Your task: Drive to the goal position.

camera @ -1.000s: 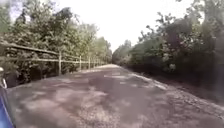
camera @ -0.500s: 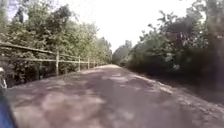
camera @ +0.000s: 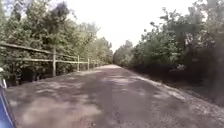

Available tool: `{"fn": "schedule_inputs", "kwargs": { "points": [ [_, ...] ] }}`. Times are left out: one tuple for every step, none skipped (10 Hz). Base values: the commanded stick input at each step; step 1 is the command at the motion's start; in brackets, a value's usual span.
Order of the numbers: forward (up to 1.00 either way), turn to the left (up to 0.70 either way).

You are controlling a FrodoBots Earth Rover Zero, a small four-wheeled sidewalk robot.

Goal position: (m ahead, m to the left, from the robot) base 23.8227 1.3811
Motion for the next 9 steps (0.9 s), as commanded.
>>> {"fn": "schedule_inputs", "kwargs": {
  "points": [
    [0.7,0.0],
    [0.7,0.0],
    [0.7,0.0],
    [0.7,0.0],
    [0.7,0.0],
    [0.7,0.0],
    [0.7,0.0],
    [0.7,0.0],
    [0.7,0.0]
  ]
}}
